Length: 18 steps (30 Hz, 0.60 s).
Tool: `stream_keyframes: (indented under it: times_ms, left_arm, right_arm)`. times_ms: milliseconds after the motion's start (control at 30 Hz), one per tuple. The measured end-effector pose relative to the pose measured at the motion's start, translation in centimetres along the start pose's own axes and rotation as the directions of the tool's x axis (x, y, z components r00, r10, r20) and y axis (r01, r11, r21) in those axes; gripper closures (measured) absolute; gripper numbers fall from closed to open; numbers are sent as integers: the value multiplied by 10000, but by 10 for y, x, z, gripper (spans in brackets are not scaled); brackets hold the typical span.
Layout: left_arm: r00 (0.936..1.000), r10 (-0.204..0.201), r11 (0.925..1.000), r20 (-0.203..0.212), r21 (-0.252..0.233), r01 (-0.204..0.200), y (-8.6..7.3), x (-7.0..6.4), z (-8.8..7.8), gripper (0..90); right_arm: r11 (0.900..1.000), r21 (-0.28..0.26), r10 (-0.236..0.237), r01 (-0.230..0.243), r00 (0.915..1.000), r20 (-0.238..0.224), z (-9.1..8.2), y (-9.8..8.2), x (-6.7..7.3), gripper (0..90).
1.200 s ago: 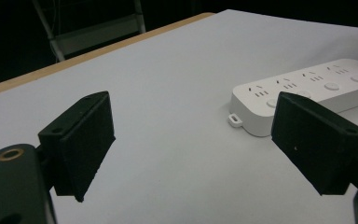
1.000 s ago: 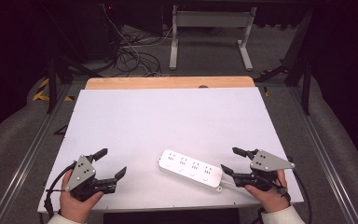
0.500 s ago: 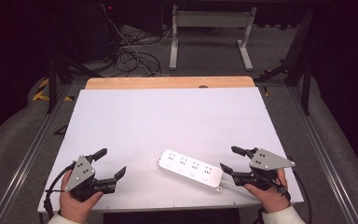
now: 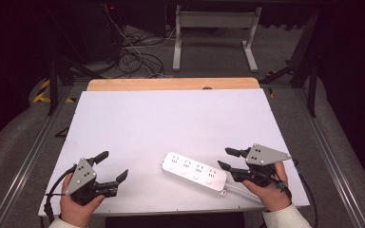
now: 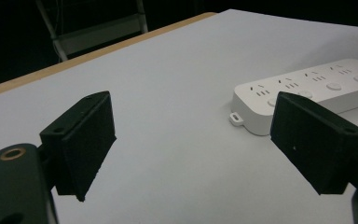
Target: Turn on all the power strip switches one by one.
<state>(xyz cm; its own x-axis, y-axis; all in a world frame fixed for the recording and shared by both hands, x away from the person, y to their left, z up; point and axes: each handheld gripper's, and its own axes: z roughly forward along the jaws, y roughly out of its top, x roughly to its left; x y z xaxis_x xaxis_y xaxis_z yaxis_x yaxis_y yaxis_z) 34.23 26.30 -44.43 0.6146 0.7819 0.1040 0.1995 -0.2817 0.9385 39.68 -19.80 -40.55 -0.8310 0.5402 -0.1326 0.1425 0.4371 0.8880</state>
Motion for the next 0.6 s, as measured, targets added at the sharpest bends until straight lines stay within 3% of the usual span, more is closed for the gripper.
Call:
stream_keyframes:
  times_ms: [233, 333, 400, 567, 600]
  left_arm:
    - [10000, -51, 10000, -12, -9, 51, 0, -1, -1, 143]
    - [10000, -6, 10000, -36, -3, 6, 0, 0, -1, 143]
    - [10000, -42, 10000, -6, 26, 42, 0, 0, 0, 143]
    - [10000, -13, 10000, -44, 12, 13, 0, -1, -1, 143]
    - [10000, 21, 10000, -55, 28, -20, 0, 0, -1, 143]
  right_arm:
    - [9999, 165, 17, -12, 9996, -270, 13, 9, 1, 513]
    - [9996, 188, 205, -195, 9985, -506, 12, 10, -1, 563]
    - [9993, 219, 325, -308, 9963, -792, 11, 10, -3, 615]
    - [9964, 610, 677, -580, 9829, -1710, 12, 13, -6, 845]
    - [9956, 703, 737, -623, 9823, -1722, 12, 14, -6, 883]
